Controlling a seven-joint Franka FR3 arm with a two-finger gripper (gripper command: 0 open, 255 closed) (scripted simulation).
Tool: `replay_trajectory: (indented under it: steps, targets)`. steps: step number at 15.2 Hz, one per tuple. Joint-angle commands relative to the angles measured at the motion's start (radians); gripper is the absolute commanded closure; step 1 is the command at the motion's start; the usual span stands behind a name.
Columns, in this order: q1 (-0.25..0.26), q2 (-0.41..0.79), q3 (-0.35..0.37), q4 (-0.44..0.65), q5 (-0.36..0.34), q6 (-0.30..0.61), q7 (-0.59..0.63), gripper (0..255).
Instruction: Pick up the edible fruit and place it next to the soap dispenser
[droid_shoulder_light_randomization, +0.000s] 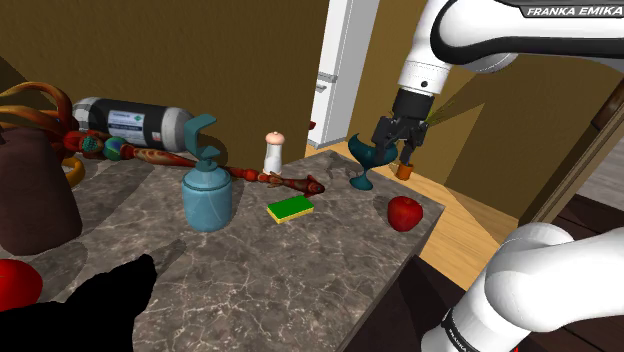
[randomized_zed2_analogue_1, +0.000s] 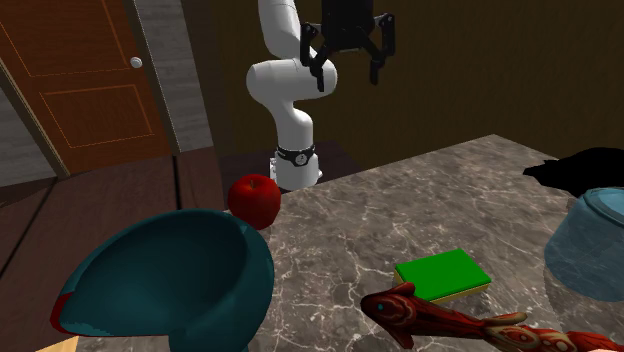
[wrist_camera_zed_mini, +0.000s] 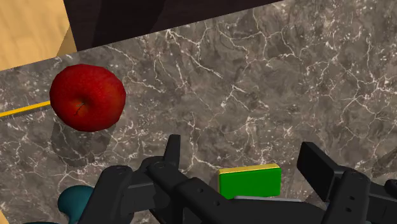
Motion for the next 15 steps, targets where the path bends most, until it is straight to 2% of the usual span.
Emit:
replay_trajectory:
  steps: [1, 8, 15]
  targets:
    - [0.0, 0.0, 0.0, 0.0, 0.0, 0.0, 0.0, 0]
    - [-0.07, 0.068, -0.125, -0.064, -0.095, 0.081, -0.129, 0]
    - [-0.136, 0.194, -0.253, -0.078, -0.184, 0.18, -0.256, 0]
